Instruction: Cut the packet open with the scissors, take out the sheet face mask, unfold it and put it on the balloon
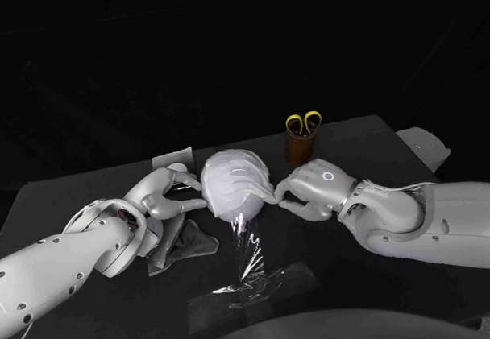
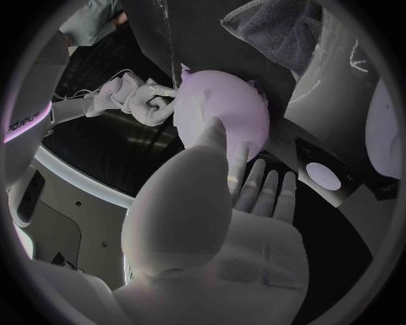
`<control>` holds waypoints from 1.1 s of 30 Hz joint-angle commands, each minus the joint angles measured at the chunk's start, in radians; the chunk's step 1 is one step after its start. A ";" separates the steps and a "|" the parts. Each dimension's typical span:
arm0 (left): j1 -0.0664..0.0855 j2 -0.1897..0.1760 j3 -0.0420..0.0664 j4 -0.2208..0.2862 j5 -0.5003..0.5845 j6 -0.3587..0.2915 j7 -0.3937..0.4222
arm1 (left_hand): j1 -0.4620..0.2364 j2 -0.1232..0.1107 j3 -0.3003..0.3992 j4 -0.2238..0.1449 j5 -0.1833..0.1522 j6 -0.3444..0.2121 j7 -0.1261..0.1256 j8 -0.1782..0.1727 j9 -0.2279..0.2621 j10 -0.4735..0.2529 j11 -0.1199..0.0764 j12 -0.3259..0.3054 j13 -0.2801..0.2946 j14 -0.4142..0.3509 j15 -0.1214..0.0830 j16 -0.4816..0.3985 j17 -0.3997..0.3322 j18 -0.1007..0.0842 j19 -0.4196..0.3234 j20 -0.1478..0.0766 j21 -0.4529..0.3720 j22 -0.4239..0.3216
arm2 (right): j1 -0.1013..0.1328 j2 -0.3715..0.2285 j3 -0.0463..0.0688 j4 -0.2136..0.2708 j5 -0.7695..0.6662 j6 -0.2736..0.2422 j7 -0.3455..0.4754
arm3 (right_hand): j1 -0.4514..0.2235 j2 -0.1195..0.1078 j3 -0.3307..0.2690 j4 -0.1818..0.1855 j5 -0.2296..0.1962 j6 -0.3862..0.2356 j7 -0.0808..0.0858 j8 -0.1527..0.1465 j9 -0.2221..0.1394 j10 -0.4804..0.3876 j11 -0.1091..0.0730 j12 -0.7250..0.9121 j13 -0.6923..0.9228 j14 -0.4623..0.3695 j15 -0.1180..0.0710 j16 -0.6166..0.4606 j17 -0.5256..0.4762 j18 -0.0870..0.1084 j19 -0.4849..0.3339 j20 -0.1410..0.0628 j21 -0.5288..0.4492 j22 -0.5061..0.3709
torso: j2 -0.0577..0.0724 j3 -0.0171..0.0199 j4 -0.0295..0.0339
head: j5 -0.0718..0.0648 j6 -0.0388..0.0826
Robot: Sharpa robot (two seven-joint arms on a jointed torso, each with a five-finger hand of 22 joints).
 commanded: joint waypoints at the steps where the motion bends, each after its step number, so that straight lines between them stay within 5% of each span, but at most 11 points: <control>1: 0.000 0.003 0.001 0.002 0.001 0.016 -0.005 | -0.007 0.002 -0.006 -0.001 0.002 -0.008 0.027 -0.007 0.001 -0.010 0.001 -0.005 -0.001 -0.007 0.000 -0.005 -0.001 0.014 0.001 0.004 -0.001 -0.001 | 0.000 -0.001 -0.001 0.009 -0.053 0.045 -0.010 | -0.001 0.008 0.000 0.007 0.004 0.009 -0.004 0.058 0.054 0.070 -0.007 0.005 0.208 0.106 -0.009 0.004 0.263 -0.014 0.089 -0.003 0.007 0.254 | 0.000 -0.0003 -0.0004 | -0.001 -0.001; 13: 0.000 0.003 0.001 0.002 0.008 0.012 -0.003 | -0.008 0.001 -0.007 -0.001 0.002 -0.009 0.027 -0.007 0.001 -0.012 0.001 -0.005 -0.001 -0.007 -0.001 -0.005 -0.001 0.014 0.001 0.004 -0.001 -0.001 | 0.000 0.001 -0.003 0.029 -0.033 -0.001 -0.007 | -0.007 0.005 0.003 0.022 0.004 -0.004 -0.003 0.060 0.059 0.050 -0.007 -0.048 0.178 0.106 -0.010 0.004 0.263 -0.006 0.071 -0.004 -0.021 0.245 | 0.000 -0.0005 0.0012 | -0.002 0.000; 16: 0.000 0.002 0.001 0.003 0.016 0.002 0.007 | -0.008 0.003 -0.009 -0.001 0.002 -0.008 0.027 -0.007 0.002 -0.005 0.001 -0.004 0.000 0.000 0.002 -0.004 0.000 0.014 0.004 0.004 0.000 -0.001 | 0.000 0.000 -0.003 0.020 -0.018 0.010 -0.031 | -0.034 -0.032 -0.015 0.045 0.004 -0.041 0.007 0.045 0.055 0.023 0.001 -0.113 0.141 0.106 -0.007 0.004 0.263 0.002 0.051 -0.004 -0.053 0.233 | -0.001 -0.0011 0.0010 | -0.002 0.000; 17: 0.000 0.000 0.001 0.005 0.020 -0.001 0.010 | -0.007 0.004 -0.009 -0.001 0.002 -0.008 0.027 -0.007 0.002 -0.003 0.002 -0.003 0.000 0.003 0.004 -0.003 0.000 0.015 0.006 0.005 0.001 0.000 | 0.000 0.000 -0.003 0.016 -0.013 0.017 -0.037 | -0.096 -0.090 -0.062 0.081 0.017 -0.089 0.031 0.018 0.045 -0.012 0.018 -0.193 0.096 0.104 0.004 0.000 0.259 0.009 0.033 -0.002 -0.082 0.223 | -0.001 -0.0012 0.0011 | -0.002 0.000; 19: 0.000 -0.004 0.001 0.009 0.033 -0.008 0.020 | -0.004 0.007 -0.011 -0.002 0.002 -0.006 0.028 -0.006 0.003 0.008 0.005 -0.001 0.001 0.020 0.007 0.001 0.004 0.012 0.016 0.007 0.005 0.001 | 0.000 0.000 -0.004 0.008 0.000 0.036 -0.050 | -0.116 -0.123 -0.100 0.111 0.004 -0.132 0.053 -0.014 0.031 -0.044 0.036 -0.250 0.066 0.097 0.023 -0.014 0.246 0.012 0.019 0.012 -0.104 0.216 | -0.001 -0.0011 0.0011 | -0.002 0.000; 21: 0.000 -0.009 0.001 0.014 0.048 -0.014 0.031 | -0.003 0.009 -0.012 -0.002 0.002 -0.005 0.031 -0.006 0.003 0.016 0.008 0.000 0.002 0.033 0.007 0.005 0.006 0.008 0.021 0.007 0.008 0.002 | 0.000 0.001 -0.004 0.001 0.013 0.052 -0.059 | -0.114 -0.132 -0.110 0.116 0.003 -0.141 0.055 -0.021 0.028 -0.052 0.041 -0.266 0.057 0.095 0.026 -0.020 0.241 0.014 0.014 0.015 -0.111 0.214 | -0.001 -0.0009 0.0014 | -0.003 0.001; 24: 0.001 -0.020 0.001 0.023 0.082 -0.020 0.048 | 0.007 0.015 -0.011 -0.004 0.002 0.006 0.034 -0.001 0.007 0.072 0.017 0.008 0.007 0.144 0.002 0.037 0.027 -0.015 0.065 0.008 0.027 0.010 | 0.000 0.003 -0.005 -0.008 0.028 0.084 -0.073 | -0.097 -0.143 -0.160 0.147 0.004 -0.161 0.062 -0.046 0.019 -0.070 0.049 -0.300 0.039 0.089 0.035 -0.030 0.231 0.019 0.002 0.027 -0.131 0.208 | -0.001 -0.0005 0.0020 | -0.003 0.002; 26: 0.001 -0.031 0.001 0.034 0.119 -0.022 0.060 | 0.014 0.024 -0.010 -0.006 0.002 0.018 0.037 0.005 0.011 0.204 0.004 0.026 0.016 0.298 -0.013 0.089 0.057 -0.018 0.150 0.005 0.062 0.024 | 0.000 0.003 -0.005 -0.015 0.037 0.121 -0.085 | -0.082 -0.143 -0.196 0.169 0.003 -0.160 0.062 -0.054 0.016 -0.077 0.051 -0.314 0.031 0.086 0.036 -0.036 0.227 0.021 -0.004 0.033 -0.140 0.205 | -0.001 -0.0006 0.0020 | -0.003 0.001; 28: 0.001 -0.040 0.002 0.041 0.138 -0.018 0.065 | 0.016 0.026 -0.010 -0.006 0.002 0.022 0.038 0.007 0.011 0.214 0.001 0.028 0.016 0.338 -0.019 0.106 0.066 -0.015 0.204 0.004 0.085 0.034 | 0.000 0.004 -0.005 -0.019 0.042 0.151 -0.092 | -0.080 -0.148 -0.221 0.177 0.003 -0.160 0.062 -0.059 0.015 -0.082 0.051 -0.323 0.025 0.084 0.037 -0.039 0.224 0.023 -0.009 0.035 -0.149 0.202 | -0.001 -0.0011 0.0017 | -0.002 0.000; 29: 0.001 -0.046 0.003 0.045 0.148 -0.013 0.067 | 0.017 0.030 -0.010 -0.007 0.004 0.028 0.036 0.010 0.013 0.242 -0.007 0.038 0.018 0.382 -0.031 0.132 0.078 -0.003 0.304 0.001 0.127 0.052 | 0.000 0.003 -0.006 -0.021 0.046 0.167 -0.096 | -0.079 -0.149 -0.233 0.179 0.004 -0.160 0.062 -0.060 0.014 -0.083 0.050 -0.326 0.023 0.083 0.037 -0.041 0.223 0.024 -0.010 0.035 -0.151 0.202 | -0.001 -0.0015 0.0014 | -0.001 0.001; 33: 0.002 -0.065 0.007 0.062 0.181 0.007 0.068 | 0.012 0.035 -0.019 -0.008 0.002 0.029 0.034 0.008 0.013 0.280 -0.015 0.049 0.017 0.425 -0.044 0.162 0.094 0.017 0.346 0.000 0.150 0.058 | 0.000 0.000 -0.006 -0.024 0.055 0.209 -0.106 | -0.077 -0.141 -0.289 0.180 0.003 -0.156 0.061 -0.066 0.014 -0.096 0.049 -0.352 0.007 0.078 0.037 -0.050 0.214 0.027 -0.019 0.037 -0.166 0.197 | -0.001 -0.0016 0.0003 | 0.000 -0.001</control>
